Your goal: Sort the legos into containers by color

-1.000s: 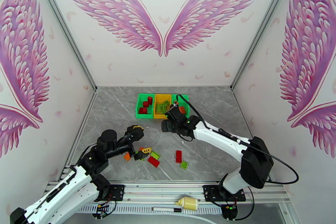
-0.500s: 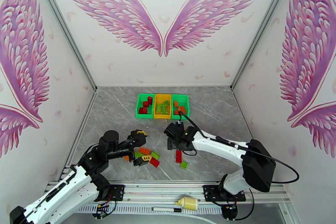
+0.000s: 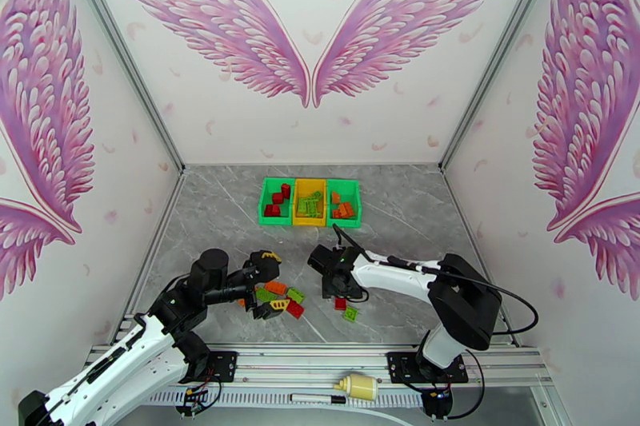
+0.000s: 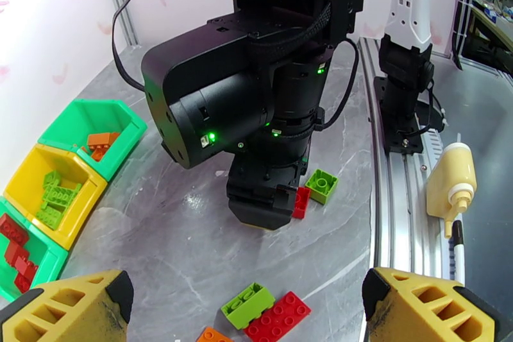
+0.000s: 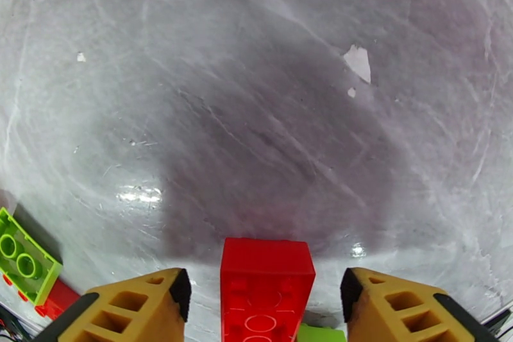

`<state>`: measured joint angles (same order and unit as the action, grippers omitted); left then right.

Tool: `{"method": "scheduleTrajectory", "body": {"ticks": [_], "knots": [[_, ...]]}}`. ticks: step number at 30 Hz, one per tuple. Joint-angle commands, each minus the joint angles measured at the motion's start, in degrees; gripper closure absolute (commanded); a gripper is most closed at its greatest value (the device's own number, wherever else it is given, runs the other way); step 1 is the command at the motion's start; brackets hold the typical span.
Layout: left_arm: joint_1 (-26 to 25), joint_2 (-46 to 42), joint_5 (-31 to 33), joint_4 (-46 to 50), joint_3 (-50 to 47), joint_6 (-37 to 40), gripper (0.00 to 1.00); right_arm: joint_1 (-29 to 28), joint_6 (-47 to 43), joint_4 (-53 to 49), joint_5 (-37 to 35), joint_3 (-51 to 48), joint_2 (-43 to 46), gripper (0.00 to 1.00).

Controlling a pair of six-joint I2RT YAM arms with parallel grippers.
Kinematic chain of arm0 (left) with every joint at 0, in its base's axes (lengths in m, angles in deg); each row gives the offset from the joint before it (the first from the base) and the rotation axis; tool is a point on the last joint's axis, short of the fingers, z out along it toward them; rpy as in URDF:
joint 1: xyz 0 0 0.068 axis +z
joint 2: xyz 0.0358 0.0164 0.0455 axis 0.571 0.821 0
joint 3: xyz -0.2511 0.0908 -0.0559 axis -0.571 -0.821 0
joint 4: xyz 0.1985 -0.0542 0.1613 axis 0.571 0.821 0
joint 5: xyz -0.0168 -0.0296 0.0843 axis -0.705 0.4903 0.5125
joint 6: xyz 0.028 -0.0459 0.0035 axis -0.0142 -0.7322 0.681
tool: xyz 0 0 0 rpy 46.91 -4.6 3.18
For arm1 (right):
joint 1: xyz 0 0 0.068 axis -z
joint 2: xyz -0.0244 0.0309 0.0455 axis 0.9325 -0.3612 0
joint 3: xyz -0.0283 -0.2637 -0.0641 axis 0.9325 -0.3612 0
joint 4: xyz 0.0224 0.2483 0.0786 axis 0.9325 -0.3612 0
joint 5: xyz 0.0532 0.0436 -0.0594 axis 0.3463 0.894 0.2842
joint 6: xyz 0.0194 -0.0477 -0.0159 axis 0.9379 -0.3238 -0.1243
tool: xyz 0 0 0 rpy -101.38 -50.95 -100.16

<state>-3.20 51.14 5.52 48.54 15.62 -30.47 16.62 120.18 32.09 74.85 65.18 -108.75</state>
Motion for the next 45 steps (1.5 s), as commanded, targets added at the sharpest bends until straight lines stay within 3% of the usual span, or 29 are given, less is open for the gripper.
{"method": "scheduleTrajectory", "body": {"ticks": [1,8,19,27,36,45], "knots": [[-0.3,0.0,0.4,0.2,1.0,-0.4,0.01,-0.5,1.5,1.6,0.9,-1.5,-0.9,0.47],[-0.4,0.0,1.7,-0.2,0.9,-0.5,0.01,-0.5,1.6,2.2,-0.6,-2.0,-0.3,0.64],[-0.5,-0.9,3.7,-1.2,0.3,-4.4,0.01,-0.5,-2.0,3.3,-3.3,2.5,1.6,0.69],[-0.5,-7.2,11.3,-1.9,-1.7,-11.8,0.01,-0.4,-9.0,7.8,-5.6,13.9,-2.0,0.7],[-0.4,-10.1,27.6,-3.1,-3.7,-20.5,0.01,0.5,-17.0,14.7,-8.0,28.9,-11.1,0.71],[-0.3,-10.0,33.7,-8.9,-6.5,-23.7,0.01,3.6,-21.7,20.0,-10.7,41.2,-21.2,0.73]]}}
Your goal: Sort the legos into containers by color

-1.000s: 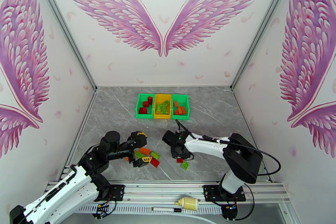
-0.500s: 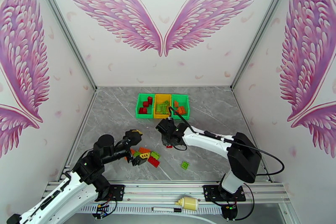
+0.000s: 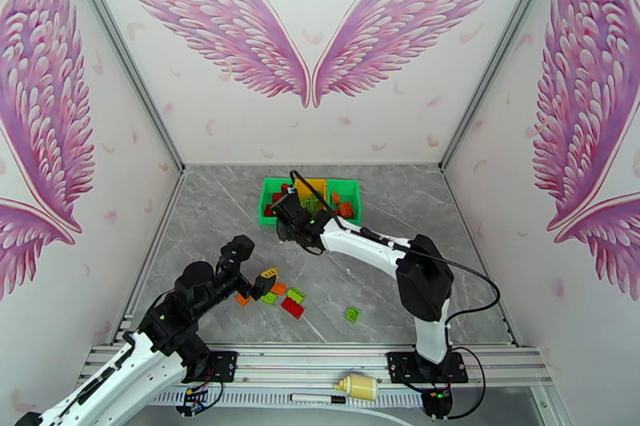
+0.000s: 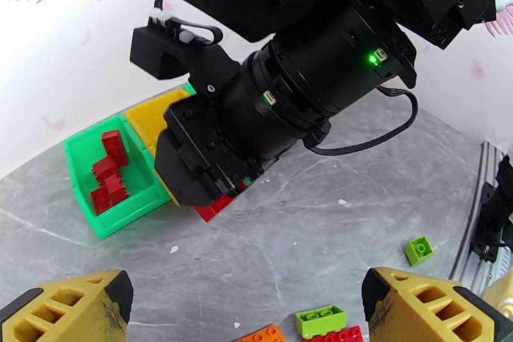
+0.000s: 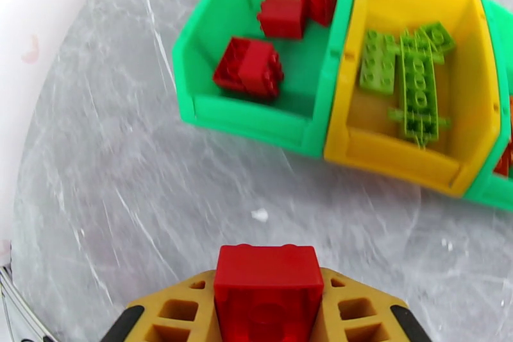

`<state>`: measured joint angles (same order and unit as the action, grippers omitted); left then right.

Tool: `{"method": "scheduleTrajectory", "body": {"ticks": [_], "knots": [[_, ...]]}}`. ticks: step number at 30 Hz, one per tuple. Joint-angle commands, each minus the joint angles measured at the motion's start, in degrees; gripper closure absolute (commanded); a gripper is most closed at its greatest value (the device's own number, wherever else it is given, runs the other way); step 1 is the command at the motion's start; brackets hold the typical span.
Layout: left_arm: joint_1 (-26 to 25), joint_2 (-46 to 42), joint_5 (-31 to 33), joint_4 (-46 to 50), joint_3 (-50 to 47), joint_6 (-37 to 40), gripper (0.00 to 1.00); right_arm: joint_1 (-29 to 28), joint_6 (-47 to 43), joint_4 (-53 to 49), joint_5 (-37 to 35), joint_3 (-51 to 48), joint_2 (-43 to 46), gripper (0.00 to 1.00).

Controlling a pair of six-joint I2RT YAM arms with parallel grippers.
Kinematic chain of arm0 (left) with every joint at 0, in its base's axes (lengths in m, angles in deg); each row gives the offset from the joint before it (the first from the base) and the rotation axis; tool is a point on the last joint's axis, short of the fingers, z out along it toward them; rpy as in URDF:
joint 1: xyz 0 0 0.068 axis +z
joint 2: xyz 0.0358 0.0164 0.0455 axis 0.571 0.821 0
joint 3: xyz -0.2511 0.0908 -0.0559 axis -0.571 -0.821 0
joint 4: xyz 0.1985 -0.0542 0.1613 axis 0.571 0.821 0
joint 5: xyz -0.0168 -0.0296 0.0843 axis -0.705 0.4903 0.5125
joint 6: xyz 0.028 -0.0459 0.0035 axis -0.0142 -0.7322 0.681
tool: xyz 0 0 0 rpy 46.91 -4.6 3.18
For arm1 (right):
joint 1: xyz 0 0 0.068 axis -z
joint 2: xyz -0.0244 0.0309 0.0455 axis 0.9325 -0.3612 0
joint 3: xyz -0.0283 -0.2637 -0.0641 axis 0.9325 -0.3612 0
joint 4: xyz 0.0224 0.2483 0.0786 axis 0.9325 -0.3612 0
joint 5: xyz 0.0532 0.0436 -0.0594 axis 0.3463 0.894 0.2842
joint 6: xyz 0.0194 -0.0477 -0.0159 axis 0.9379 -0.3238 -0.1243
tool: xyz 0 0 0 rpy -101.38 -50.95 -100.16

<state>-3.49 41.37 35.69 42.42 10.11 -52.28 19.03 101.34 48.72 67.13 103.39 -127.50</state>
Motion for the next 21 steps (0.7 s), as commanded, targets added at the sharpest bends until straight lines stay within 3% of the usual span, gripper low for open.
{"method": "scheduleTrajectory", "body": {"ticks": [1,5,10,21], "knots": [[0.0,-0.3,3.7,-2.9,-1.1,-1.8,0.01,1.5,-3.0,4.5,-3.5,3.5,-3.5,0.74],[0.0,-0.3,3.0,-1.9,-1.1,-1.7,0.01,2.5,-5.7,8.0,-4.5,8.1,-8.6,0.74],[-0.1,-0.6,-1.4,1.6,-0.4,1.4,0.01,4.0,-6.0,5.3,-5.6,18.8,-16.2,0.74],[0.1,-1.0,-1.3,0.8,-1.7,0.4,0.01,6.1,-8.3,2.9,-5.4,32.6,-27.5,0.69]]}}
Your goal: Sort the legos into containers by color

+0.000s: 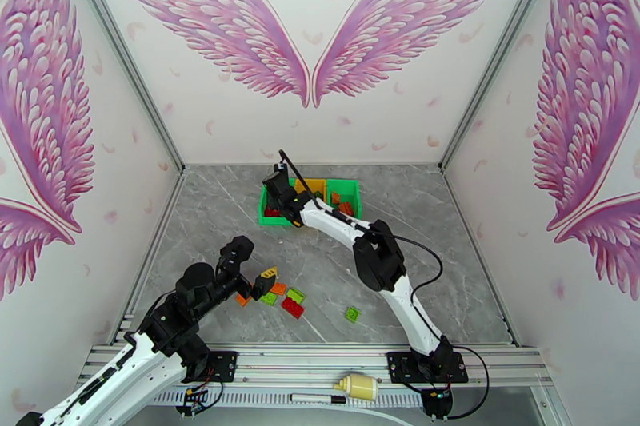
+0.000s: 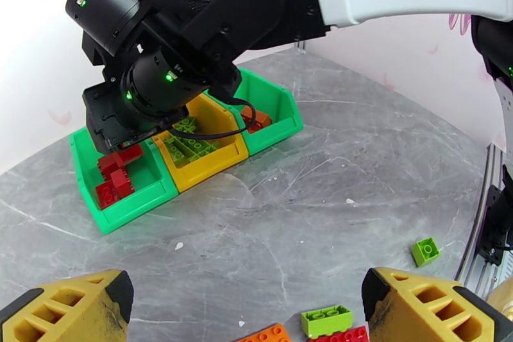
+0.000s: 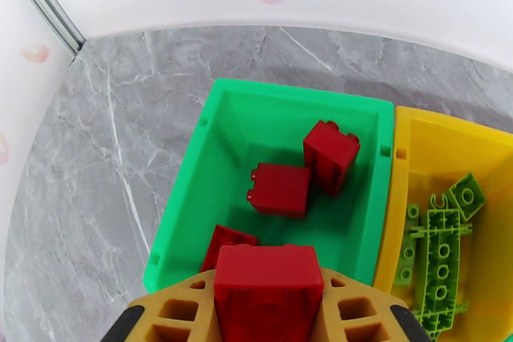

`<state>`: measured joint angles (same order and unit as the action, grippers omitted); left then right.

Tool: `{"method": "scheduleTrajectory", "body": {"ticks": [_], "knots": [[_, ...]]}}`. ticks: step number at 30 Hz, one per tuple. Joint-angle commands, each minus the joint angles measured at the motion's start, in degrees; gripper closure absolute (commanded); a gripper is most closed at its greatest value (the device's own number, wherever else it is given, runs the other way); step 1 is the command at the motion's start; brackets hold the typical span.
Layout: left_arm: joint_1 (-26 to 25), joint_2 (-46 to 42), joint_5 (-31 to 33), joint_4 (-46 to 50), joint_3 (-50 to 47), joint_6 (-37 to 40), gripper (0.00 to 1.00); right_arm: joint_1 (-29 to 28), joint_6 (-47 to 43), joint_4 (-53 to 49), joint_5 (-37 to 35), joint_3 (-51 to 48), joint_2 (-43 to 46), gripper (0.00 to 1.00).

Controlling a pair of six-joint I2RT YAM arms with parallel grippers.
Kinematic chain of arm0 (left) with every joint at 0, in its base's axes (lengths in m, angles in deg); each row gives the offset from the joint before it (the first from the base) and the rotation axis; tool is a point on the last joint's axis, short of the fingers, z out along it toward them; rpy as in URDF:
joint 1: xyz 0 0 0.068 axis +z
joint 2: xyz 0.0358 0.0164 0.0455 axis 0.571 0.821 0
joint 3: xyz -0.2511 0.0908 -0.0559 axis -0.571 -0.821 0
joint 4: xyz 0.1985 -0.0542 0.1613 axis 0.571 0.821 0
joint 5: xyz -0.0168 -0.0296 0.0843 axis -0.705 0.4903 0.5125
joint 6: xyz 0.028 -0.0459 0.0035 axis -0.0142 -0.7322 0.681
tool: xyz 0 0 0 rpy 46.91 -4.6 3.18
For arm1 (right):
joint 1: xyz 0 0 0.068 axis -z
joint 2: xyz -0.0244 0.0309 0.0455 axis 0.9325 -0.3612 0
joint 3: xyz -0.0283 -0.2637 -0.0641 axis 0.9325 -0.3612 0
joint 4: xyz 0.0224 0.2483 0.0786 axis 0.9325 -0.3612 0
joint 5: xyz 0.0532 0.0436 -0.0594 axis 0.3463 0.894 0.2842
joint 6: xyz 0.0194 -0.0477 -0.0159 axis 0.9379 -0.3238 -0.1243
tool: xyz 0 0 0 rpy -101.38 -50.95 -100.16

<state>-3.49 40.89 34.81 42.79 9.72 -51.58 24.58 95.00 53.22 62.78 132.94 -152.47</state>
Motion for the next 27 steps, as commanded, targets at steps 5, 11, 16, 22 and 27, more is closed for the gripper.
{"method": "scheduleTrajectory", "body": {"ticks": [5,11,16,22,27], "knots": [[0.1,-0.5,-0.2,0.7,-1.1,-0.4,0.01,0.5,-3.5,-3.0,-2.2,6.7,-4.1,0.66],[0.6,-0.5,-0.9,-0.3,-1.2,0.2,0.01,0.5,-4.8,-3.3,-2.6,6.7,-2.0,0.48],[0.7,1.0,-3.8,-1.0,0.0,1.9,0.01,0.4,-2.5,-2.3,-2.7,-0.8,5.1,0.34],[0.6,5.0,-9.4,-0.5,2.5,7.1,0.01,0.3,4.0,3.9,-3.8,-23.8,22.1,0.25],[0.7,8.6,-15.6,-0.8,4.0,11.1,0.01,-0.2,12.6,2.2,-5.9,-41.5,35.6,0.22]]}}
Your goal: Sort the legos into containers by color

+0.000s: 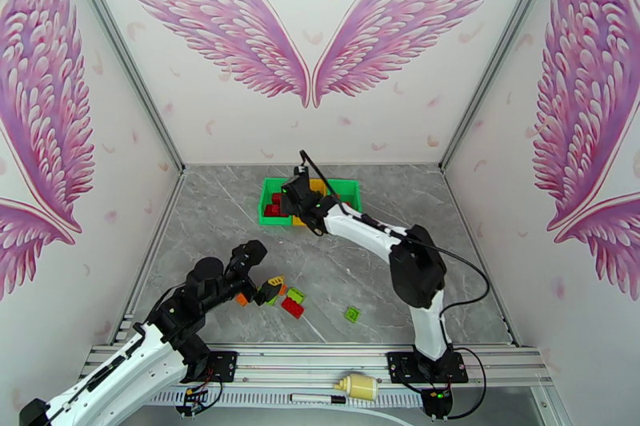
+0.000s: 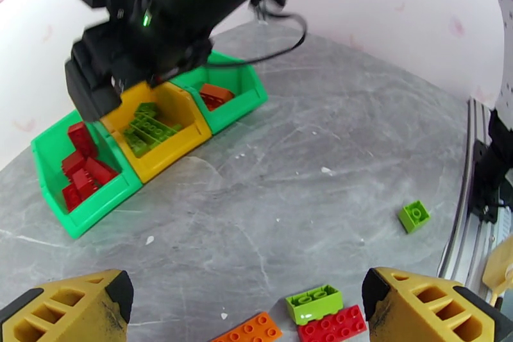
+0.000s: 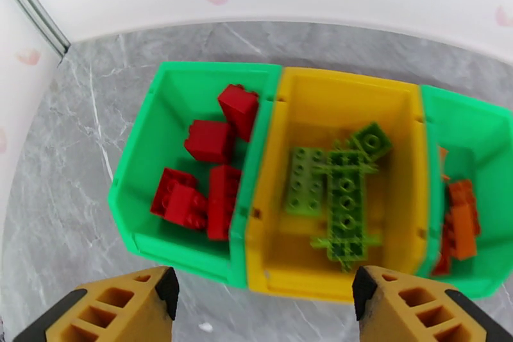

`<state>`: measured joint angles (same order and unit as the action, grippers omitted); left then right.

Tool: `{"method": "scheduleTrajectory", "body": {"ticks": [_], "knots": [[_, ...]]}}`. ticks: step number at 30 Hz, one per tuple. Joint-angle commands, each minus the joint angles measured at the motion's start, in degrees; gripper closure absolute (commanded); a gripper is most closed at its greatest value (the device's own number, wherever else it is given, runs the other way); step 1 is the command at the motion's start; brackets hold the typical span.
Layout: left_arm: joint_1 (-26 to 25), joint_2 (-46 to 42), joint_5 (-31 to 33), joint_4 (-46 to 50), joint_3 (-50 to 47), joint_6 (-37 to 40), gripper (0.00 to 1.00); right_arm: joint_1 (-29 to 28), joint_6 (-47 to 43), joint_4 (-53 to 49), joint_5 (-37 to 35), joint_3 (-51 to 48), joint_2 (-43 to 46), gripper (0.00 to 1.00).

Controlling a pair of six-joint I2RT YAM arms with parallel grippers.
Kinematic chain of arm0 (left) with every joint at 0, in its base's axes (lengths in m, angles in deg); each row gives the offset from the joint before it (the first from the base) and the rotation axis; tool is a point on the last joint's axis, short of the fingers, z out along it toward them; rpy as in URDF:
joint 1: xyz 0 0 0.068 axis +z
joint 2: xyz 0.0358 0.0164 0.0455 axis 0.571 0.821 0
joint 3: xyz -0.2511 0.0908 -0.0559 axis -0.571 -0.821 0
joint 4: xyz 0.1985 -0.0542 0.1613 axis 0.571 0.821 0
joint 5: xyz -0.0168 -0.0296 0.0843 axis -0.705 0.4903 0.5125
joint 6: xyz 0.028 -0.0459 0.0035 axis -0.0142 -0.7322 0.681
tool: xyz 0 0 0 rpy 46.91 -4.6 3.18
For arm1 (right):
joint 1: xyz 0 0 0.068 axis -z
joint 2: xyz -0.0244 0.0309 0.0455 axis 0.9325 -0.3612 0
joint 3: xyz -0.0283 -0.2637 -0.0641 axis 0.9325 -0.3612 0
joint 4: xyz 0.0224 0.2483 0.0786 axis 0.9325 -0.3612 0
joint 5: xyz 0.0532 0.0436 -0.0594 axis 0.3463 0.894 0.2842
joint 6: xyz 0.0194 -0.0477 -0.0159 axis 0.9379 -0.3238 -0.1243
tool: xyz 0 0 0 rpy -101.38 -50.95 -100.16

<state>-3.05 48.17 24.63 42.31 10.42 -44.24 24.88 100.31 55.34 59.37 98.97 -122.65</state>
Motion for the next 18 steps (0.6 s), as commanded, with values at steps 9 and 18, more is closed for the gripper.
{"method": "scheduleTrajectory", "body": {"ticks": [9,18], "knots": [[-0.5,7.6,-15.6,0.4,6.8,10.6,0.01,-5.1,23.7,-16.2,-5.2,-27.9,27.5,0.21],[-1.5,10.3,-20.7,1.7,8.2,16.8,0.01,-9.6,36.7,-34.5,0.6,-36.8,36.0,0.12]]}}
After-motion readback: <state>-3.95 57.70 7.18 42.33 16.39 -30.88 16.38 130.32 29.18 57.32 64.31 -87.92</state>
